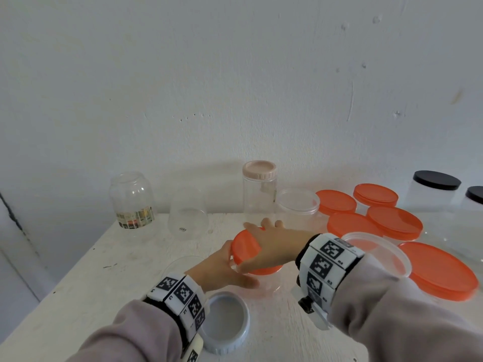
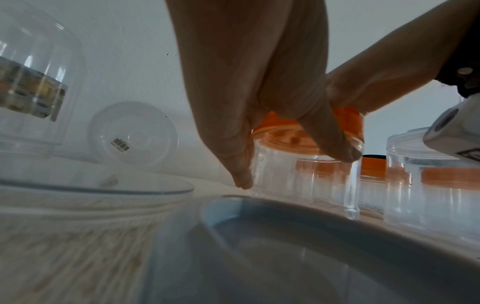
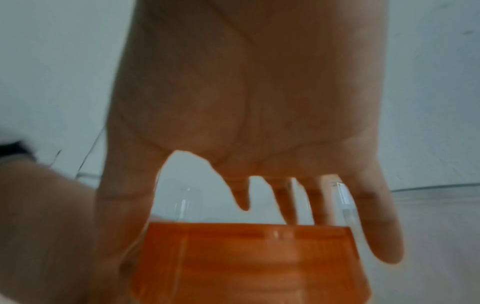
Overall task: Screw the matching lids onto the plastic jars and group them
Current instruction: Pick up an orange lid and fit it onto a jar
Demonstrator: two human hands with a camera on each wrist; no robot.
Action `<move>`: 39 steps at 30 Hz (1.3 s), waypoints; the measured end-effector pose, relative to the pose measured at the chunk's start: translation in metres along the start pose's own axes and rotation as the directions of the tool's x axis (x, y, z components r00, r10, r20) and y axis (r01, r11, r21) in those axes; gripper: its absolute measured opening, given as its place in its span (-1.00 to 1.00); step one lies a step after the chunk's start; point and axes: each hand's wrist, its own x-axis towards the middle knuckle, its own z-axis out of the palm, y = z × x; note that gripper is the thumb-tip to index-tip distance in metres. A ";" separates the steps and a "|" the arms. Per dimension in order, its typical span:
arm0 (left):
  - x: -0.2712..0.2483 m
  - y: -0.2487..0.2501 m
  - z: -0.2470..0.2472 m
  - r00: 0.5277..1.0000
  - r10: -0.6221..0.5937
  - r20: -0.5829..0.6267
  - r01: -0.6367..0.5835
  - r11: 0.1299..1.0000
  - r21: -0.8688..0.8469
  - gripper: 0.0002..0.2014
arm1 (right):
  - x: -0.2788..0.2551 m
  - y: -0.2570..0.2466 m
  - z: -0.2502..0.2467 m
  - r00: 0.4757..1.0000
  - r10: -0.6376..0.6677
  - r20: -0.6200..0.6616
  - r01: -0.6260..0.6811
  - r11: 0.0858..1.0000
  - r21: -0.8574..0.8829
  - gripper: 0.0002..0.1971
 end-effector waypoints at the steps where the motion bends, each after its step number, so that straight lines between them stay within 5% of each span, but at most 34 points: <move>1: 0.000 0.000 0.000 1.000 0.000 0.007 0.000 1.000 -0.002 0.06 | 0.000 0.001 -0.004 0.999 -0.026 0.040 0.026 1.000 -0.001 0.00; 5: 0.000 0.000 0.000 1.000 0.000 0.013 0.000 1.000 -0.014 0.06 | 0.001 0.001 -0.012 0.995 -0.068 0.074 0.071 0.997 -0.028 -0.05; 12: 0.000 -0.002 0.001 1.000 0.007 -0.003 -0.007 1.000 -0.004 0.03 | 0.002 -0.007 0.004 0.996 0.042 -0.083 -0.046 0.998 -0.045 -0.05; 20: 0.000 0.000 0.000 1.000 0.006 0.022 -0.006 1.000 -0.004 0.04 | 0.002 -0.002 -0.018 0.993 -0.038 0.111 0.041 0.999 -0.018 -0.03; 29: -0.001 -0.001 -0.001 0.999 0.027 0.030 -0.027 1.000 -0.005 0.02 | 0.004 -0.007 0.003 0.994 0.079 -0.082 -0.082 0.996 -0.033 -0.04; 35: -0.001 0.000 -0.002 0.999 0.011 0.039 -0.011 1.000 0.011 0.04 | 0.001 0.000 -0.016 0.995 -0.006 0.104 0.009 0.999 -0.036 0.01; 39: -0.001 -0.001 -0.002 0.999 0.013 0.042 -0.014 1.000 0.011 0.05 | 0.001 -0.002 -0.013 0.998 -0.026 0.058 0.029 0.999 -0.041 -0.06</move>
